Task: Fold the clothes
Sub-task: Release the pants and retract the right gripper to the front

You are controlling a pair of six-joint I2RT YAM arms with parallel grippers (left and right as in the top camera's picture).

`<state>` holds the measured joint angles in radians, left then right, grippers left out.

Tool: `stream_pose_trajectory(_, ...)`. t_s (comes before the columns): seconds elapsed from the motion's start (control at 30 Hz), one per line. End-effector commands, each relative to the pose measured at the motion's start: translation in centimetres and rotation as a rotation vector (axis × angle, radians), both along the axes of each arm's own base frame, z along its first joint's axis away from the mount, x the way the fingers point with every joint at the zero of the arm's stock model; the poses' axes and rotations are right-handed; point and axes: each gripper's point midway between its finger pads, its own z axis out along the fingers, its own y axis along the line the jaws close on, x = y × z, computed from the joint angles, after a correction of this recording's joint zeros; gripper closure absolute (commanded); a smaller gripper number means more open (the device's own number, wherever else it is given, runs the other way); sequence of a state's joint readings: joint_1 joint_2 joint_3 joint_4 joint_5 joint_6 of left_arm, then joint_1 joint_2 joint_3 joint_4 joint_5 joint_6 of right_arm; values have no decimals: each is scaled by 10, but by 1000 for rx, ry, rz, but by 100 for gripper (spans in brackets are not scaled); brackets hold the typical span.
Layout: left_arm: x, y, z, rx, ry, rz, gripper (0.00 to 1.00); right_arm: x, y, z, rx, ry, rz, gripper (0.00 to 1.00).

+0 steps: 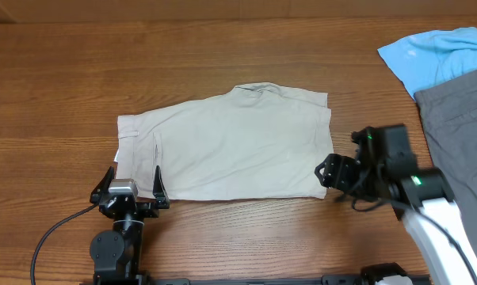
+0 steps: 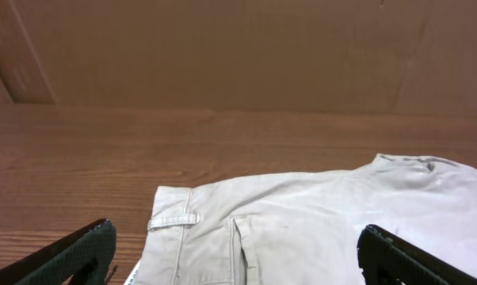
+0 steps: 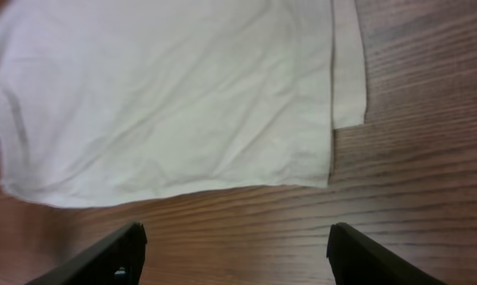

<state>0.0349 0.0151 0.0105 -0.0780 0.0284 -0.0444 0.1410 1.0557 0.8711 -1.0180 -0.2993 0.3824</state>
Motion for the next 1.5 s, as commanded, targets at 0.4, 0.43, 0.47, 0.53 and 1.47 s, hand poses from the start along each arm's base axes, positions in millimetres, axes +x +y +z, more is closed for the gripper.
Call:
stream_pose_trajectory(0.4,0,3,0,23,-6,11,0,-64,-8,77,96,-284,-71,5)
stream_pose_trajectory(0.43,0,3,0,23,-6,11,0,-68,-13,72,66,-262,-90,5)
stream_pose_trajectory(0.47,0,3,0,23,-6,11,0,-70,-18,67,42,-247,-108,5)
stream_pose_trajectory(0.53,0,3,0,23,-6,11,0,-71,-25,63,12,-231,-138,5)
stream_pose_trajectory(1.47,0,-3,1,-122,-8,-11,0,-59,-33,93,43,-407,-224,0)
